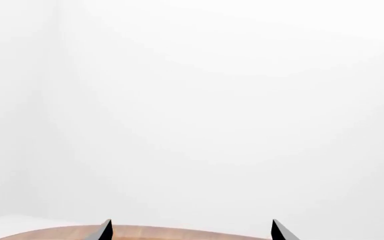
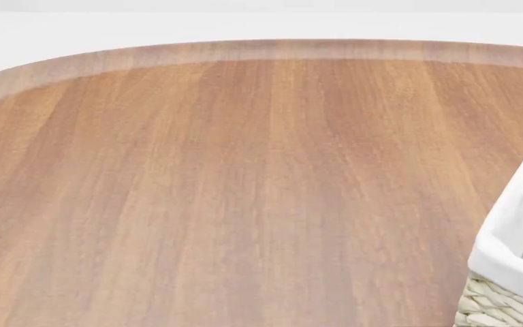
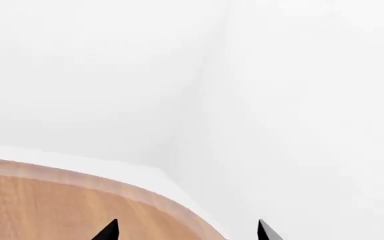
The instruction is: Pick up the ketchup, and put it in the basket.
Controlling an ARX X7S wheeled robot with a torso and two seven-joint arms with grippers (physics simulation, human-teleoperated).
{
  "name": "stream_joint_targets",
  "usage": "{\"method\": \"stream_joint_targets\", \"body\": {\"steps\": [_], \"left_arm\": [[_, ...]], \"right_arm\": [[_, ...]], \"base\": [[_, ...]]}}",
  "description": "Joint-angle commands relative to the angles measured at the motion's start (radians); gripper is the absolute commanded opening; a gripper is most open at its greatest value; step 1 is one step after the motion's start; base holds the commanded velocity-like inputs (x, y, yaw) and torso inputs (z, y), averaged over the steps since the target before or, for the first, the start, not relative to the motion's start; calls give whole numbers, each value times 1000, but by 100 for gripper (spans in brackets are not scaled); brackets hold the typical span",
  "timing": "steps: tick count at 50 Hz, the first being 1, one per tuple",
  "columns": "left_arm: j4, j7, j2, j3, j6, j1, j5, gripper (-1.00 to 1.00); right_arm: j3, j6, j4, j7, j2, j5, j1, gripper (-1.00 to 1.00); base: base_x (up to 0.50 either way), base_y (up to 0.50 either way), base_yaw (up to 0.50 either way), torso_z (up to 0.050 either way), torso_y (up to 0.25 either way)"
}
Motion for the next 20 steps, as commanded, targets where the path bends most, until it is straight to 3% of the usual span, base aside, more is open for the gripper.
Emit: {"method": "stream_joint_targets", "body": {"steps": [1,10,20], "left_arm": [[4,-3,-4,1,3,1,-2,100],[16,-6,-9,-4,10,12,-4,100],[30,-10,-14,-15,26,28,-6,100]], "right_arm": [[62,-98,-135,30,18,27,-53,100],[144,-238,-310,80,46,39,-117,100],[207,-256,-493,145,80,22,-153,100]], "base": [[0,0,0,0,0],[0,0,0,0,0],[0,0,0,0,0]]}}
